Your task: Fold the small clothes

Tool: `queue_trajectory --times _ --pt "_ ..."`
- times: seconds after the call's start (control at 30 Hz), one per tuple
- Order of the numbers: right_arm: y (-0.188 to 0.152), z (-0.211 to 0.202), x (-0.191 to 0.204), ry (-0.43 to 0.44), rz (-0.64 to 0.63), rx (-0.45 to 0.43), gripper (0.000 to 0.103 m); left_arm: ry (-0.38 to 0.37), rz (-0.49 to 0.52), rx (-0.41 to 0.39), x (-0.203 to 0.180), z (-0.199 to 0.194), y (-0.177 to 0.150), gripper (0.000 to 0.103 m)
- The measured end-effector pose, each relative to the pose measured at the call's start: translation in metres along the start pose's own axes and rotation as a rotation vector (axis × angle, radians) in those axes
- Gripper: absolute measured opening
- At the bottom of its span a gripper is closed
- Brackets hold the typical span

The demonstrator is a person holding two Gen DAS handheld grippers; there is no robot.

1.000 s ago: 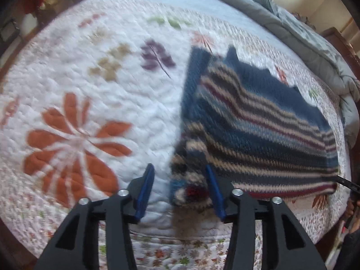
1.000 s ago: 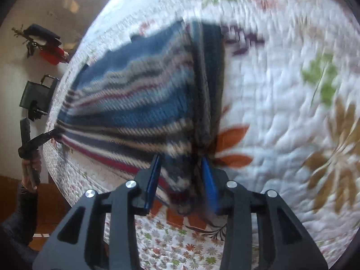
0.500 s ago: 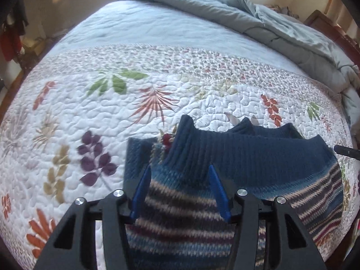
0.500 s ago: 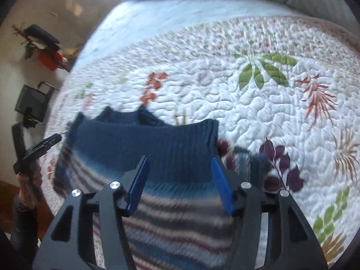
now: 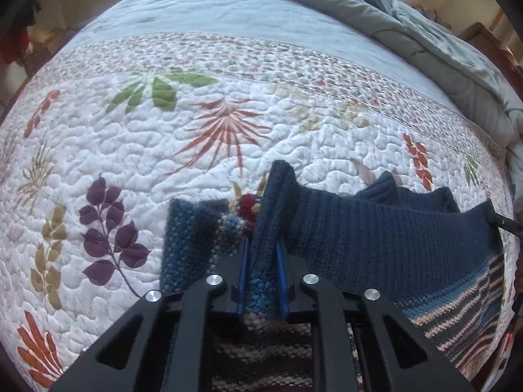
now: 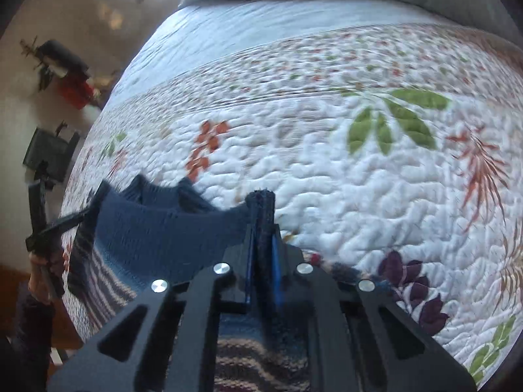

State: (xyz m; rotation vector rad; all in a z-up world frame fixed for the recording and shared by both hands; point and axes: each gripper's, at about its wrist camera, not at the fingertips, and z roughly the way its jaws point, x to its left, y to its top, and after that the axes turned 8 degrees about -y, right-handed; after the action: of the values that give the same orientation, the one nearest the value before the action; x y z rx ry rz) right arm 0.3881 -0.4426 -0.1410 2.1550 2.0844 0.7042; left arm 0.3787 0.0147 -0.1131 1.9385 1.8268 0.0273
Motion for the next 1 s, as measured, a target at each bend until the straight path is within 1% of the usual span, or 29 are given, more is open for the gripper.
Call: queue_trajectory --times 0.07,0.13,0.2,0.23,0.27,0.3,0.33,0.37,0.4,0.43,0.5,0.6,0.7,0.77,0.83,0.93,1.0 --pt "-0.004 0.016 -0.013 -0.031 0.05 0.043 0.008 0.009 0.009 0.002 0.001 0.006 -0.003 0.016" --pt "-0.008 0.024 -0.013 -0.044 0.051 0.044 0.008 0.032 0.026 0.0 -0.003 0.009 -0.004 0.016" --pt "-0.008 0.022 -0.008 -0.059 0.044 0.036 0.01 0.055 0.04 0.0 -0.007 0.007 -0.004 0.02" --pt "-0.008 0.019 -0.006 -0.062 0.045 0.036 0.012 0.069 0.052 -0.002 -0.01 0.004 -0.005 0.023" --pt "-0.008 0.015 -0.004 -0.064 0.054 0.039 0.014 0.075 0.06 -0.003 -0.011 0.0 -0.005 0.03" --pt "-0.009 0.009 -0.002 -0.067 0.06 0.045 0.021 0.081 0.066 -0.003 -0.013 -0.005 -0.006 0.034" --pt "-0.012 0.003 -0.002 -0.07 0.058 0.044 0.028 0.082 0.067 -0.009 -0.014 -0.011 -0.008 0.041" --pt "-0.016 -0.006 0.0 -0.071 0.051 0.036 0.031 0.076 0.062 -0.019 -0.014 -0.019 -0.011 0.045" --pt "-0.021 -0.013 0.001 -0.071 0.041 0.029 0.034 0.066 0.054 -0.03 -0.014 -0.025 -0.014 0.046" --pt "-0.03 -0.026 0.001 -0.071 0.039 0.026 0.041 0.05 0.044 -0.047 -0.015 -0.036 -0.02 0.046" --pt "-0.046 -0.042 -0.004 -0.06 0.053 0.029 0.05 0.034 0.046 -0.064 -0.02 -0.048 -0.031 0.047" --pt "-0.072 -0.059 -0.013 -0.049 0.074 0.037 0.05 0.003 0.075 -0.069 -0.036 -0.062 -0.052 0.048" --pt "-0.102 -0.068 -0.02 -0.036 0.103 0.068 0.051 -0.034 0.123 -0.066 -0.058 -0.067 -0.072 0.048" --pt "-0.118 -0.068 -0.024 -0.023 0.113 0.09 0.053 -0.056 0.153 -0.052 -0.072 -0.065 -0.082 0.048" --pt "-0.132 -0.069 -0.027 -0.029 0.117 0.106 0.054 -0.063 0.171 -0.038 -0.084 -0.059 -0.089 0.048" --pt "-0.144 -0.059 -0.028 0.004 0.134 0.132 0.055 -0.073 0.169 -0.01 -0.092 -0.048 -0.095 0.048" --pt "-0.149 -0.052 -0.028 0.011 0.138 0.144 0.056 -0.064 0.168 0.006 -0.095 -0.041 -0.098 0.048"
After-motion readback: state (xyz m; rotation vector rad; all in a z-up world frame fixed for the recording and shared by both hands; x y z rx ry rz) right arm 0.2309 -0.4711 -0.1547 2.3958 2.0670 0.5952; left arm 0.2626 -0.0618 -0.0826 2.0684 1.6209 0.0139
